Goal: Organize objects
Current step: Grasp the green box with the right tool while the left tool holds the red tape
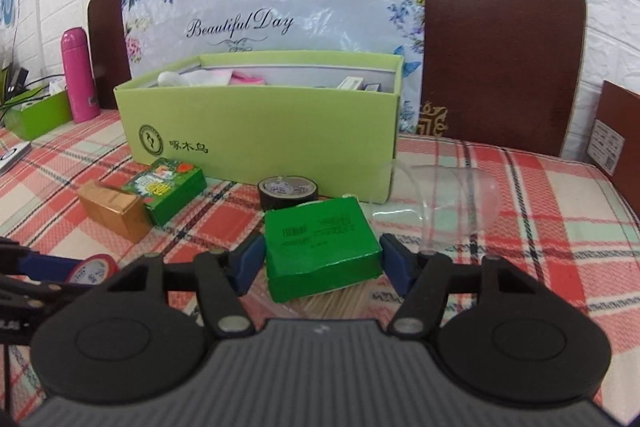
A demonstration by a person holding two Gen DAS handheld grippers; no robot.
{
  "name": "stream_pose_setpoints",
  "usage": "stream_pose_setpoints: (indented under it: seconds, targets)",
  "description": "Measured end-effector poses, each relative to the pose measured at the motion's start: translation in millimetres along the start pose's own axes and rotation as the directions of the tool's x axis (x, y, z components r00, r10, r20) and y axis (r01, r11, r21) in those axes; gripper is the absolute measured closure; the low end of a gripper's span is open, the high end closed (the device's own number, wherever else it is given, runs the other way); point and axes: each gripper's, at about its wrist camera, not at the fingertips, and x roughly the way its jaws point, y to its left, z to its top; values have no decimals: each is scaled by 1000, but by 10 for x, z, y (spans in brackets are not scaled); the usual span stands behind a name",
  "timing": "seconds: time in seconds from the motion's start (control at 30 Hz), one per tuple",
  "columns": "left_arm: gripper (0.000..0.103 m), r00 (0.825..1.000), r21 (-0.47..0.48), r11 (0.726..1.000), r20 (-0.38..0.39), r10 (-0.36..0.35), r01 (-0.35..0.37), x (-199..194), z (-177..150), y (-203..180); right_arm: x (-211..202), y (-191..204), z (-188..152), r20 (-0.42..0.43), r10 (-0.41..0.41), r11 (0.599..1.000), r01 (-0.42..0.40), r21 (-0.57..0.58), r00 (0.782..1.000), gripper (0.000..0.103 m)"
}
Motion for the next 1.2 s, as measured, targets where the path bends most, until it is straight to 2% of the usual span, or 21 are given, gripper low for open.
stream_pose_setpoints:
  seconds: [0.1,0.2,0.3,0.4,0.53,0.67,0.87,0.97,1.0,1.2]
  targets:
    - [54,1000,10,1000,-8,0,0,-3,13,-10,-250,11,-86,-11,4,1000,-3,25,1000,40]
    - [54,1000,29,1000,-10,8,-8,-15,-8,-45,-506,25,-248,-76,9,997,-3,71,997,40]
    - [53,1000,28,999,-6,18,-18,-24,-24,-63,-727,96,-454,-108,65,994,-55,96,992,40]
    - [52,999,14,999,-4,33,-33,-21,-25,-79,-820,221,-577,-131,93,995,-86,55,987,38]
    - [47,999,24,998,-11,50,-50,-28,-28,-114,-811,252,-541,-120,74,997,-70,32,990,37]
    - [49,999,27,999,-23,32,-32,-35,-21,-102,-751,238,-507,-122,71,997,-65,48,990,37]
    - [49,999,21,999,-15,41,-40,-17,-13,-103,-716,284,-511,-126,63,997,-57,50,990,37]
    - [54,999,29,999,-15,37,-37,-23,-14,-98,-691,285,-516,-127,59,997,-53,47,990,38]
    - [54,999,29,999,-15,33,-33,-24,-14,-91,-684,287,-520,-126,53,998,-47,45,991,41]
    - [54,1000,13,1000,-22,-10,11,-70,4,-79,-675,292,-520,-125,51,998,-46,36,991,42]
